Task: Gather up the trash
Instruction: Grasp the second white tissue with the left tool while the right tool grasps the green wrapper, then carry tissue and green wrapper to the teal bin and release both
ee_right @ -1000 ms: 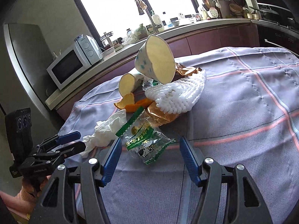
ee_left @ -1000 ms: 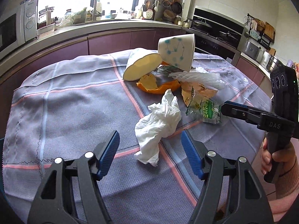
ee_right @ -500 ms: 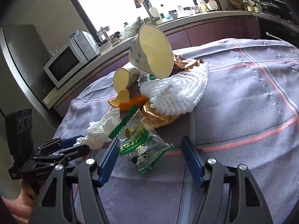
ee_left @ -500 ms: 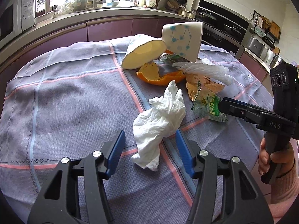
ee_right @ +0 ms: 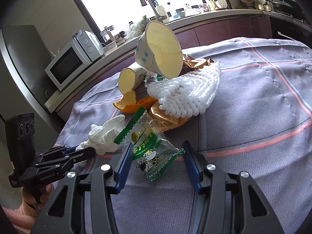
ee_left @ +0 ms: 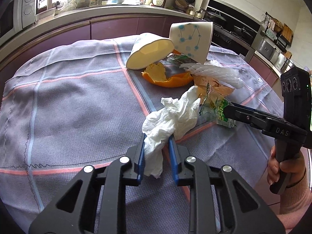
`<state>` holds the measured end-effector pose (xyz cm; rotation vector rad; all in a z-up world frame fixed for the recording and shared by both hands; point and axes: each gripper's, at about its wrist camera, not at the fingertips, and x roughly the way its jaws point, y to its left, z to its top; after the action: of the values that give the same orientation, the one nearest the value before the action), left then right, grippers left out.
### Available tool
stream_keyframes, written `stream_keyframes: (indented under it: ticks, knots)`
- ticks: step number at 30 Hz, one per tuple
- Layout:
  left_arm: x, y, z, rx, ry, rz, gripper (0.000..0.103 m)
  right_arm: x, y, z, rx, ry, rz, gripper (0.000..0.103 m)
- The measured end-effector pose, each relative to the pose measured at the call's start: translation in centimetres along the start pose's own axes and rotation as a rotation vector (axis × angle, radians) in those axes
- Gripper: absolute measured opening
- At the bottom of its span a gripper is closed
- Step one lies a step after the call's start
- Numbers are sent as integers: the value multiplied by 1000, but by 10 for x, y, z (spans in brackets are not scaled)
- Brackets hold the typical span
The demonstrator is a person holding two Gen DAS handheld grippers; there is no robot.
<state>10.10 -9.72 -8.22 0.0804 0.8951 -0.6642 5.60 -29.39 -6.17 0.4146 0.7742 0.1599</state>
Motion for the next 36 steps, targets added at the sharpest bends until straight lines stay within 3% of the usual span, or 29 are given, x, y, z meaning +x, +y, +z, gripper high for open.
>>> stream_keyframes:
  ticks: [2,10,18,36]
  knots:
    - [-1,1,-1,-4,-2,-6,19,0,-2,-2,15,5,18,37]
    - [-8,2,-5,-12,-18,-21,13,-6,-3,-7,39,-3,58,24]
    - [-27,7,-9,-21,-58,-28,11,-13,8,-5,27,-29,108,21]
    - [-86,36,-17,-64,-170,50,11,-7,52,11,-9,-46,222,21]
